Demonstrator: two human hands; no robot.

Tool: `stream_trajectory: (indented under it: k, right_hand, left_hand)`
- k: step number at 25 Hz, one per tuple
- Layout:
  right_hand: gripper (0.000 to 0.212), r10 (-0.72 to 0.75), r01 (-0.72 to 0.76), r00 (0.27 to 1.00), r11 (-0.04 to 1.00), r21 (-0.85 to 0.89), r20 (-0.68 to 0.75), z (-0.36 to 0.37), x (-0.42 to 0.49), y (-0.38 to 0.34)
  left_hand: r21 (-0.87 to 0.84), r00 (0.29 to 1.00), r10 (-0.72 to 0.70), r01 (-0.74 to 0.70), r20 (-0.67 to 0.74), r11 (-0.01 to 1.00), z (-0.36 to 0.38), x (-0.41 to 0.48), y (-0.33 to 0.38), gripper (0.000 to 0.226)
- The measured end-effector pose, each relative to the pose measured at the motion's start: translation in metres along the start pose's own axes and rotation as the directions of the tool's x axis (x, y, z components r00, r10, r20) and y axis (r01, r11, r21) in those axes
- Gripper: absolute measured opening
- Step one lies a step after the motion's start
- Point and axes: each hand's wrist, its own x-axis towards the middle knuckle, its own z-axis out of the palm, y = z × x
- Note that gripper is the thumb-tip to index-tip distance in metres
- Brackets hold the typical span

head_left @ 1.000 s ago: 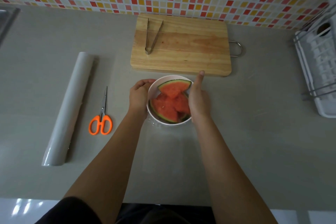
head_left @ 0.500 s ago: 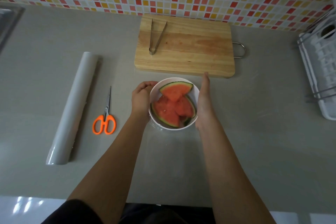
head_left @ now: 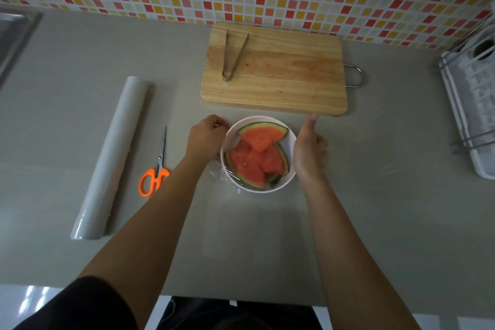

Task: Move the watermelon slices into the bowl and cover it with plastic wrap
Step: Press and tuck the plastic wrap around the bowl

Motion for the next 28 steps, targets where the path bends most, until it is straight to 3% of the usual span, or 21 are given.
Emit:
stream_trajectory:
  k: [2, 3, 4, 6, 8, 10, 13, 16, 18, 19, 21, 22, 23, 25, 28]
  right_hand:
    - [0.085, -0.237, 0.240, 0.967, 0.971, -0.016, 0.091, -0.005, 0.014, -0.010]
    - [0.088, -0.275, 0.278, 0.938, 0.960, 0.015, 0.212, -0.007, 0.020, -0.014]
    - [0.091, -0.280, 0.293, 0.901, 0.956, 0.012, 0.331, -0.008, 0.023, -0.016]
    - [0.095, -0.263, 0.336, 0.839, 0.939, -0.073, 0.476, -0.008, 0.024, -0.018]
    - [0.099, -0.245, 0.354, 0.829, 0.926, -0.131, 0.503, -0.007, 0.022, -0.013]
    - [0.102, -0.230, 0.321, 0.827, 0.942, -0.094, 0.514, -0.008, 0.018, -0.010]
    - [0.095, -0.161, 0.142, 0.831, 0.987, 0.077, 0.532, -0.020, 0.012, -0.006]
    - [0.075, -0.063, -0.019, 0.860, 0.988, 0.155, 0.506, -0.036, 0.003, 0.007]
    - [0.075, 0.049, -0.101, 0.867, 0.992, 0.078, 0.496, -0.041, -0.002, 0.022]
    - [0.075, 0.088, -0.101, 0.872, 0.995, 0.001, 0.481, -0.041, 0.000, 0.027]
    - [0.075, 0.080, -0.019, 0.901, 0.989, -0.145, 0.427, -0.040, 0.014, 0.026]
    - [0.075, 0.055, 0.024, 0.912, 0.982, -0.187, 0.407, -0.038, 0.024, 0.019]
    - [0.076, 0.045, 0.051, 0.907, 0.975, -0.215, 0.418, -0.035, 0.034, 0.011]
    - [0.069, 0.064, 0.081, 0.873, 0.959, -0.273, 0.484, -0.024, 0.050, -0.009]
    - [0.045, 0.091, 0.051, 0.800, 0.975, -0.217, 0.593, -0.008, 0.061, -0.029]
  left_hand:
    - [0.316, 0.989, 0.108, -0.071, -0.101, 0.946, -0.009, 0.000, 0.003, 0.021]
    - [0.338, 0.964, 0.173, -0.098, -0.199, 0.936, -0.014, -0.003, 0.002, 0.025]
    - [0.269, 0.931, 0.188, -0.103, -0.312, 0.958, -0.020, -0.010, 0.000, 0.029]
    - [-0.028, 0.896, 0.045, -0.064, -0.442, 0.998, -0.024, -0.039, -0.012, 0.035]
    - [-0.228, 0.945, -0.107, 0.036, -0.308, 0.973, -0.012, -0.086, -0.026, 0.045]
    - [-0.286, 0.983, -0.153, 0.118, -0.106, 0.951, 0.001, -0.120, -0.028, 0.055]
    - [-0.333, 0.980, -0.188, 0.155, -0.069, 0.930, 0.005, -0.103, -0.017, 0.060]
    - [-0.411, 0.990, -0.139, 0.138, 0.030, 0.901, -0.001, -0.063, -0.001, 0.060]
    - [-0.489, 0.993, -0.066, 0.106, 0.099, 0.866, -0.002, -0.043, 0.008, 0.054]
    - [-0.474, 0.997, -0.040, 0.067, 0.068, 0.878, -0.001, -0.036, 0.010, 0.047]
    - [-0.212, 0.997, -0.002, -0.014, -0.074, 0.977, -0.004, -0.022, 0.009, 0.042]
    - [-0.070, 0.998, 0.007, -0.012, -0.069, 0.997, -0.005, -0.018, 0.009, 0.046]
    - [0.013, 1.000, -0.014, 0.013, 0.013, 1.000, -0.005, -0.016, 0.012, 0.054]
    - [-0.002, 0.968, -0.092, 0.095, 0.232, 0.995, -0.003, -0.014, 0.021, 0.062]
    - [0.014, 0.944, -0.072, 0.072, 0.322, 0.997, -0.001, -0.010, 0.034, 0.037]
